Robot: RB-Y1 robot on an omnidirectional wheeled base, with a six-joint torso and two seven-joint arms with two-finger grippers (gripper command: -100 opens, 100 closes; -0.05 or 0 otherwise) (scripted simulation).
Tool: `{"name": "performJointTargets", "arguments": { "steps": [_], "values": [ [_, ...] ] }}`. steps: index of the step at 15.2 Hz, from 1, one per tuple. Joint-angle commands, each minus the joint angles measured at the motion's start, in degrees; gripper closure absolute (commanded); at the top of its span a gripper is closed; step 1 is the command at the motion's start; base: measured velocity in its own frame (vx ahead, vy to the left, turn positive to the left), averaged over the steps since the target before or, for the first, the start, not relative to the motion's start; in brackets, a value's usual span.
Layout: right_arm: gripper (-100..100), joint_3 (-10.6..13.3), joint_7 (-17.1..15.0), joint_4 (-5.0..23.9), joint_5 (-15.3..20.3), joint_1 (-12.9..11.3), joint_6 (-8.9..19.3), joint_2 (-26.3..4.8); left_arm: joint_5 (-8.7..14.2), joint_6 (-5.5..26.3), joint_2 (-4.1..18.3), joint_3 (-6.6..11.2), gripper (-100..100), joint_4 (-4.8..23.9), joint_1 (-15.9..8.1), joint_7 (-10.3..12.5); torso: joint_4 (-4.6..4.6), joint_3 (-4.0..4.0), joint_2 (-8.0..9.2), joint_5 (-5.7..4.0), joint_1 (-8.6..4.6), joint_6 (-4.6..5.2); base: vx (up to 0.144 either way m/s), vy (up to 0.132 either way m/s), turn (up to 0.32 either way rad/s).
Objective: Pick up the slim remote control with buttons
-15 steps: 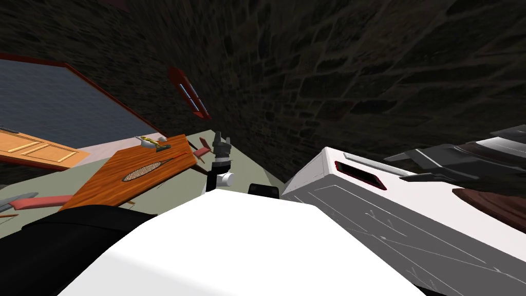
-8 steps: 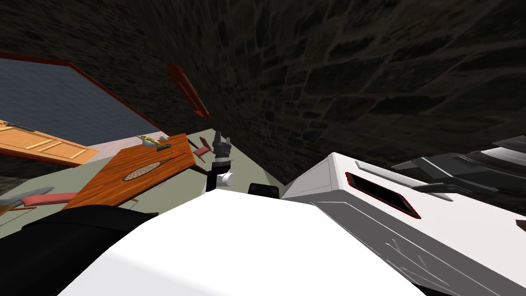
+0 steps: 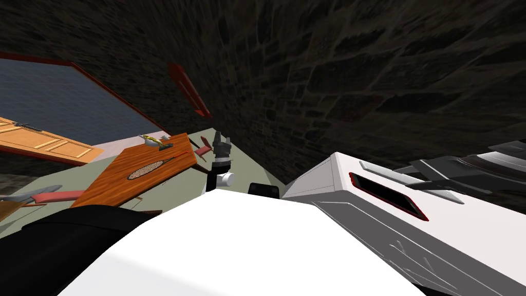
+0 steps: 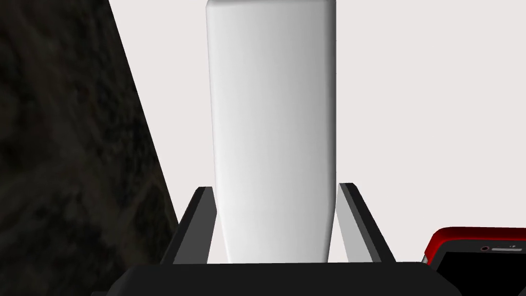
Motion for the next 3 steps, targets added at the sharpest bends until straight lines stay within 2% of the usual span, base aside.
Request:
{"name": "performJointTargets", "arguments": {
  "steps": [1, 2, 3],
  "values": [
    [100, -0.63, -0.59, -0.05, -0.67, -0.13, -1.78, -1.76, 0.0, 0.0, 0.0, 0.0, 0, 0.0, 0.0, 0.0, 0.0, 0.0, 0.0, 0.0, 0.0, 0.0, 0.024, -0.027, -0.052],
    [100, -0.67, -0.69, -0.08, -0.77, -0.21, -2.05, -2.03, 0.0, 0.0, 0.0, 0.0, 0, 0.0, 0.01, 0.0, 0.0, -0.02, -0.06, 0.04, -0.05, 0.01, 0.045, -0.055, -0.065],
    [100, -0.98, -0.4, 0.03, -0.5, 0.46, -1.09, -1.28, 0.0, 0.0, 0.01, 0.01, 0, 0.0, 0.01, 0.0, -0.01, -0.06, -0.12, 0.05, -0.1, 0.01, 0.028, -0.037, -0.014]
  ]
}}
